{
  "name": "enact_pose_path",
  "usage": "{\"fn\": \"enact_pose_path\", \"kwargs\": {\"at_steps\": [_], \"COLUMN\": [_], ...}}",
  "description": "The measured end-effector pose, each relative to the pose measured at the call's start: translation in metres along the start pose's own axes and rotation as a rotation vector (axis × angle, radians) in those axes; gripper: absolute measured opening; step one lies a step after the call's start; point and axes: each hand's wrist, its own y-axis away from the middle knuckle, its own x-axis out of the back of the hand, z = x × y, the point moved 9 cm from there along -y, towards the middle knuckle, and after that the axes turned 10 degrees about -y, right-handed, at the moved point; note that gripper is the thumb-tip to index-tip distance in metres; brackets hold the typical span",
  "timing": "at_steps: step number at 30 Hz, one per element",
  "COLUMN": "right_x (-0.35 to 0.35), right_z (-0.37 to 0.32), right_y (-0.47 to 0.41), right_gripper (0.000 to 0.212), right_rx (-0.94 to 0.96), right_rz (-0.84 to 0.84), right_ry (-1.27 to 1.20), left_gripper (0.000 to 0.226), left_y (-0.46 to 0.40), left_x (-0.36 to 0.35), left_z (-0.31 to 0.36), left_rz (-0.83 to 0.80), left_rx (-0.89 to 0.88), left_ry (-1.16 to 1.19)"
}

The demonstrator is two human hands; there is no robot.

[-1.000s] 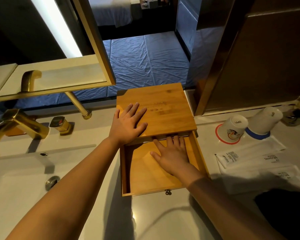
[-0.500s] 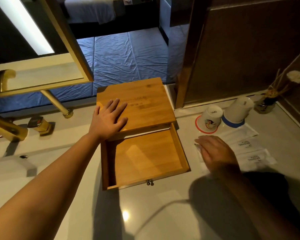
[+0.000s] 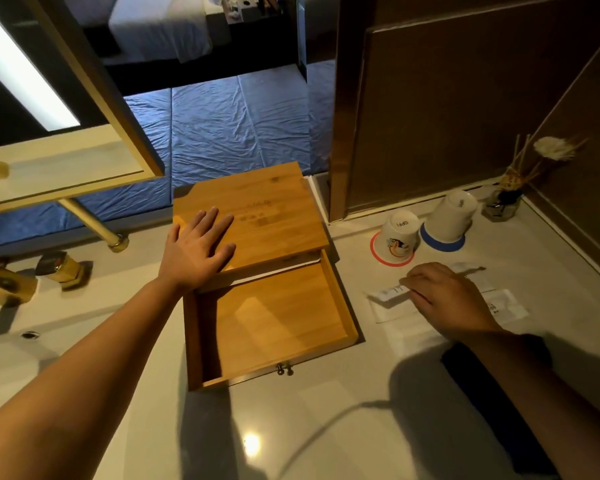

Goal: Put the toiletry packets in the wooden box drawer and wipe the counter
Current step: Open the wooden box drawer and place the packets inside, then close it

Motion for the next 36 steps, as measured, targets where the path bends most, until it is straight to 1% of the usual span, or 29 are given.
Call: {"fn": "enact_pose_path", "kwargs": {"at_steps": [2,3,4,6,8,11,15,16,17,18,20,22,24,25,26,28,29,30,31,33,35,36], "right_x": [0.026,0.041,0.057,0.080,0.088,0.089,0.046,0.037,0.033,0.033,0.046,0.061,0.071,0.075,0.077,0.072,0.066,0.061,0.056,0.045,0.032,0.023], "right_z": [-0.023,-0.035,-0.043,-0.046,-0.050,-0.059,-0.069,-0.073,-0.078,-0.083,-0.104,-0.137,-0.165,-0.174,-0.180,-0.181,-0.181,-0.182,-0.185,-0.194,-0.207,-0.212], "right_y": [0.000,0.000,-0.001,-0.006,-0.013,-0.027,-0.036,-0.036,-0.037,-0.039,-0.050,-0.063,-0.073,-0.078,-0.082,-0.092,-0.095,-0.099,-0.103,-0.109,-0.112,-0.114], "right_gripper": [0.027,0.027,0.027,0.027,0.023,0.024,0.021,0.023,0.025,0.024,0.022,0.028,0.032,0.032,0.030,0.026,0.025,0.025,0.025,0.028,0.030,0.030], "right_rx": [0.059,0.081,0.068,-0.076,-0.187,-0.246,-0.423,-0.458,-0.465,-0.432,-0.264,-0.071,0.063,0.096,0.100,0.036,-0.002,-0.025,-0.022,0.061,0.168,0.202], "right_rz": [0.139,0.227,0.311,0.418,0.440,0.424,0.286,0.253,0.236,0.229,0.208,0.166,0.158,0.168,0.173,0.151,0.119,0.075,0.022,-0.099,-0.237,-0.301], "right_ry": [-0.056,-0.124,-0.241,-0.575,-0.872,-1.193,-1.602,-1.671,-1.694,-1.649,-1.473,-1.363,-1.342,-1.379,-1.452,-1.629,-1.686,-1.687,-1.635,-1.413,-1.149,-1.041], "left_gripper": [0.061,0.061,0.062,0.062,0.063,0.062,0.061,0.061,0.061,0.061,0.061,0.060,0.059,0.059,0.060,0.060,0.060,0.060,0.061,0.063,0.073,0.080], "left_y": [0.000,0.000,0.000,0.000,0.000,0.001,0.001,0.001,0.001,0.001,0.001,0.001,0.001,0.001,0.001,0.001,0.001,0.001,0.001,0.003,0.004,0.003], "left_x": [0.000,0.000,-0.001,-0.001,0.000,0.000,0.002,0.002,0.002,0.001,0.002,0.002,0.001,0.000,0.000,0.002,0.003,0.003,0.004,0.008,0.008,0.006], "left_z": [0.000,0.000,0.000,0.000,0.000,0.000,0.001,0.001,0.001,0.001,0.001,0.001,0.001,0.001,0.000,0.000,0.000,0.001,0.002,0.003,0.003,0.004], "left_rz": [0.000,-0.001,-0.002,-0.001,0.003,0.005,0.022,0.023,0.022,0.022,0.027,0.032,0.030,0.029,0.028,0.024,0.021,0.019,0.022,0.044,0.034,0.017], "left_rx": [0.001,0.001,0.002,0.001,0.002,0.007,0.004,0.001,-0.001,-0.002,-0.002,-0.002,0.007,0.013,0.016,0.022,0.023,0.023,0.020,0.008,-0.018,-0.040], "left_ry": [-0.004,-0.004,-0.004,-0.007,-0.006,0.004,0.011,0.010,0.010,0.012,0.020,0.023,0.022,0.022,0.023,0.026,0.030,0.032,0.035,0.054,0.075,0.045]}}
